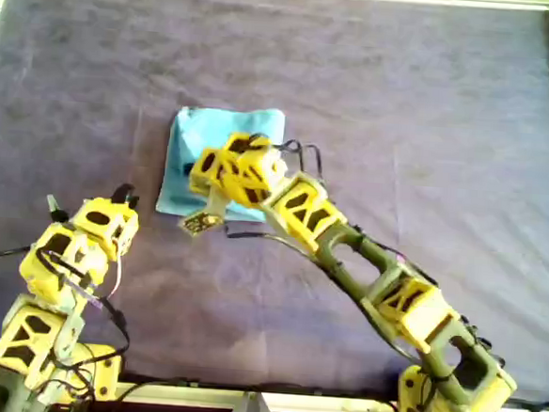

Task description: Fold a cloth

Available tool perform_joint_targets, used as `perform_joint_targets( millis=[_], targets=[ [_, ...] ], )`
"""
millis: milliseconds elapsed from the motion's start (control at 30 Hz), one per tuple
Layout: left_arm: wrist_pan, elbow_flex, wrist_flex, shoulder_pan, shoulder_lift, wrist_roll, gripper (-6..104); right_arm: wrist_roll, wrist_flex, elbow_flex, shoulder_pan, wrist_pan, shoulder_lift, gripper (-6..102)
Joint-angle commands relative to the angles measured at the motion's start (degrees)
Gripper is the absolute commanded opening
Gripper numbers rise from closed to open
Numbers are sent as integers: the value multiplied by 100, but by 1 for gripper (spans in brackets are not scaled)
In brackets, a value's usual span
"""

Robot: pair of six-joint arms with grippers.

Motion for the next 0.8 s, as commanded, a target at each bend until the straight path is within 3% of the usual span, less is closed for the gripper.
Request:
perform_joint_targets(
  millis=[0, 67, 333, 500, 767],
  targets=[
    [9, -79, -26, 132, 26, 53, 62, -35, -281, -1055, 132, 9, -141, 3],
    [9, -79, -26, 132, 26, 53, 62, 9, -281, -1318, 132, 9, -422, 7],
    [9, -79, -18, 132, 18, 53, 62, -35, -158, -1362, 70, 9, -554, 42],
    [9, -79, -18, 132, 18, 53, 62, -35, 44, -1494, -97, 9, -457, 42],
    [9, -79, -18, 132, 18, 53, 62, -53, 2092, -1494, -290, 9, 396, 42]
  ],
)
